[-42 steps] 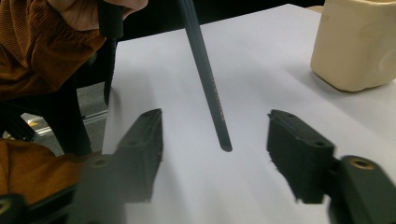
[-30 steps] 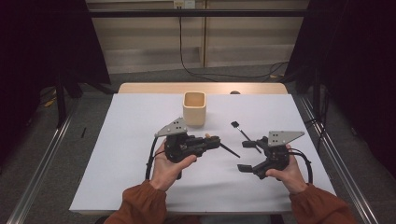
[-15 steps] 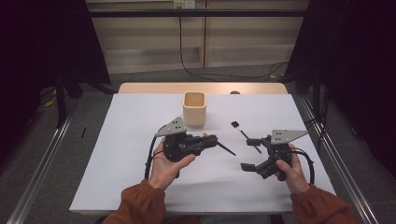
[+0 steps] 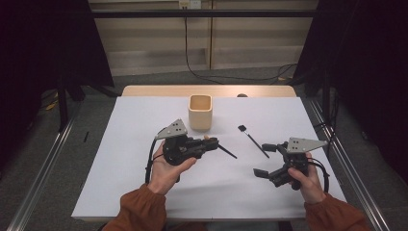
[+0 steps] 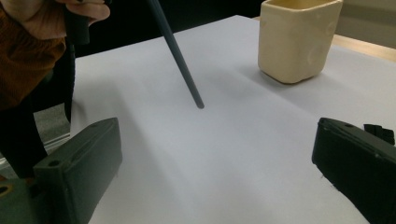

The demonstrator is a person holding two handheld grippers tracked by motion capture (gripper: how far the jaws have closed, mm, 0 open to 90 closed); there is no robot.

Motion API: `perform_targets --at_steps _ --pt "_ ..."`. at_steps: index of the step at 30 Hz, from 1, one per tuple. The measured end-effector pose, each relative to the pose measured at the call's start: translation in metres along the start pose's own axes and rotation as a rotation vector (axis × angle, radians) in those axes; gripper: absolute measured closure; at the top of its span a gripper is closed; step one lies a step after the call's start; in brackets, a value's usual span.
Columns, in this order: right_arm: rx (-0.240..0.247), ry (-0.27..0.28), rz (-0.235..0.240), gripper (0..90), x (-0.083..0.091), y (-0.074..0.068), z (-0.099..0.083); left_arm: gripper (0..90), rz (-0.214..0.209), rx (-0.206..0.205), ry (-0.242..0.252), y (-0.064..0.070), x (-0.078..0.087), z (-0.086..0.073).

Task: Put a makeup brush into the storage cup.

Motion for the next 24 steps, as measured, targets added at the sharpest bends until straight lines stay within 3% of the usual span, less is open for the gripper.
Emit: perform_targets --at_steps 5,10,19,24 --pt "0.015 -0.012 -0.028 1.1 0.003 -0.006 -0.006 83.9 0.006 -0.026 -0.018 -0.001 -0.001 0.0" --pt "-0.008 0.01 -0.058 0.9 0.011 -0.006 -0.008 83.9 0.031 -0.008 -0.008 -0.008 0.008 0.002" --pt "-0.037 0.063 -0.145 1.3 0.028 -0.006 -0.015 83.9 0.058 -0.016 0.001 -0.014 0.021 0.008" --pt "-0.05 0.047 -0.191 2.7 0.037 -0.003 -0.024 83.9 0.079 -0.005 0.011 -0.019 0.026 0.011"
Point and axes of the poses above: each handheld gripper's, and its own axes: x roughly backward along the jaws, z roughly out of its top, y roughly to its right, the point moved 7 cm from there along -x, roughly forward along the jaws, and after that the axes turned 1 degree about -y, right-handed, at the moved point
